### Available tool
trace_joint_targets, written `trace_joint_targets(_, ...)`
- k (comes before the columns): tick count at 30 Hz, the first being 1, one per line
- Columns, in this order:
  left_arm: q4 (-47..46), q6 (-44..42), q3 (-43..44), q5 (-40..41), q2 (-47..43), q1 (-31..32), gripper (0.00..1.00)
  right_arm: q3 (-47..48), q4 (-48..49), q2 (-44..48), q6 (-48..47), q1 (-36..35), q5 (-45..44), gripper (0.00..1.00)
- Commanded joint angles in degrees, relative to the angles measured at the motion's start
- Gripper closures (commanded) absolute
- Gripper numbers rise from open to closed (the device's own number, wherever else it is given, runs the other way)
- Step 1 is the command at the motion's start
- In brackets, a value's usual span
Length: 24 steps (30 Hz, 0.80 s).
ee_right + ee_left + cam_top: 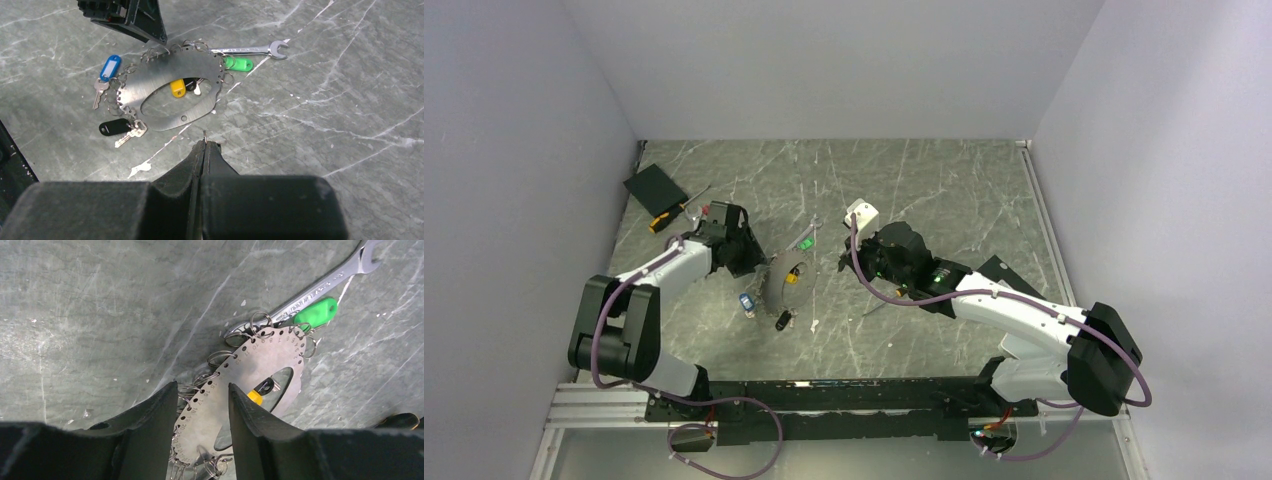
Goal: Put the keys on the keyring
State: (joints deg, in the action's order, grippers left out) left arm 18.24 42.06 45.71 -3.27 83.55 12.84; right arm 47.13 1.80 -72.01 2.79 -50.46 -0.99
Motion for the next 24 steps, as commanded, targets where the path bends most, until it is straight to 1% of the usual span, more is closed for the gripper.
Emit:
trace_joint_targets(1, -1.9, 0.5, -0.4, -0.9, 1.9, 0.3, 0.55, 0.6, 1.6, 0.5, 0.6, -0.3, 0.4, 1.00)
trace_joint_targets(9, -0.6, 0.2, 0.2, -0.4, 4.5, 0.3, 0.56, 0.8, 1.5, 0.1, 0.7, -0.3, 0.5, 1.00)
trace_joint_targets(11, -1.3, -1.0, -0.4, -0.7, 4.5, 0.3, 0.53, 0.8, 1.7, 0.0, 0.7, -0.3, 0.6, 1.00)
trace_joint_targets(15, -3.9, -3.3, -1.8, -2.3, 4.3, 0.3, 0.43, 0.9, 1.7, -0.2, 0.7, -0.3, 0.7, 1.00)
trace_joint_targets(16, -4.4, -3.5, -2.0, -2.8, 4.4, 0.3, 0.43, 1.0, 1.7, -0.3, 0.7, -0.3, 0.7, 1.00)
trace_joint_targets(20, -6.1, -3.2, -2.9, -4.6, 4.8, 0.6, 0.56, 1.2, 1.5, -0.6, 0.6, -0.3, 0.7, 1.00)
trace_joint_targets(24, -6.9, -2.9, -3.9, -5.1, 4.6, 0.9, 0.66, 1.2, 1.4, -0.7, 0.6, -0.4, 0.5, 1.00)
